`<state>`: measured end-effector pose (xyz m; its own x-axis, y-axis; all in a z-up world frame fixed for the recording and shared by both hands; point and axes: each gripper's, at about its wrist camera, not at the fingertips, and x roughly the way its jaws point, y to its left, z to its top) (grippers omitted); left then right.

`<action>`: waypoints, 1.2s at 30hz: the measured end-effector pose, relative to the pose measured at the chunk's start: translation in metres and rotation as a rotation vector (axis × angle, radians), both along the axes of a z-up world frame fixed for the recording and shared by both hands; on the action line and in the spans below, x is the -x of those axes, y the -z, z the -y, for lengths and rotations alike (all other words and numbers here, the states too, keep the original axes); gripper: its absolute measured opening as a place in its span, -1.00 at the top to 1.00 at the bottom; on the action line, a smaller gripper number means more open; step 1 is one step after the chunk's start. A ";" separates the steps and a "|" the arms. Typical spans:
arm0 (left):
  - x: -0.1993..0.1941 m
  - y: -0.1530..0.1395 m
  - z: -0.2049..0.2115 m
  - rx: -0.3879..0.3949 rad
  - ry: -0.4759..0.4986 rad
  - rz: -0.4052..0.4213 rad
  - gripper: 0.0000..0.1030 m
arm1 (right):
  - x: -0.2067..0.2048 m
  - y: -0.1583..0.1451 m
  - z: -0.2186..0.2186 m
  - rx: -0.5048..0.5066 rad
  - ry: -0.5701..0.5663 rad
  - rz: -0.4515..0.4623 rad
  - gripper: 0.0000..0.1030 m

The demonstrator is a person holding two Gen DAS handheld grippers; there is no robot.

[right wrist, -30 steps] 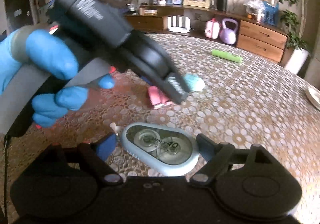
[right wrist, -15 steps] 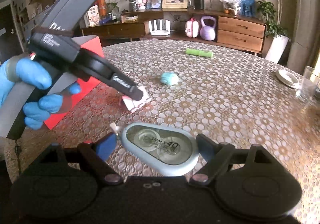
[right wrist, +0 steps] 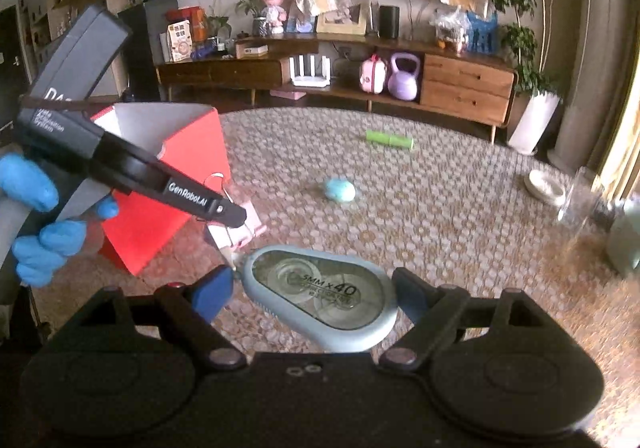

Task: Organize rigid objects
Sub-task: 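Lift and carry the binder clip and tape dispenser over the red box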

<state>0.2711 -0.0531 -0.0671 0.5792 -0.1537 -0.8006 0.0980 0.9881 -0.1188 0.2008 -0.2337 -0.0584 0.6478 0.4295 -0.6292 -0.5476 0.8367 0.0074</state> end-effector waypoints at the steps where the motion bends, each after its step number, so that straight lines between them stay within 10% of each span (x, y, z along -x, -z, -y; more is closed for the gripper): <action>1: 0.004 -0.006 -0.002 0.006 0.001 0.010 0.82 | 0.001 -0.005 -0.004 0.004 -0.002 0.005 -0.67; 19: 0.042 -0.012 -0.017 -0.059 0.091 0.033 0.77 | 0.021 -0.022 -0.013 0.003 0.040 0.006 -0.67; 22: 0.050 0.000 -0.007 -0.077 0.121 0.041 0.54 | 0.023 -0.019 -0.006 -0.004 0.047 -0.006 -0.67; 26: 0.063 0.015 0.004 -0.106 0.139 0.090 -0.52 | 0.024 -0.013 0.005 -0.029 0.056 -0.027 -0.67; 36: 0.059 0.054 0.016 -0.193 0.083 0.167 -0.53 | 0.015 0.012 0.021 -0.035 0.082 -0.076 -0.67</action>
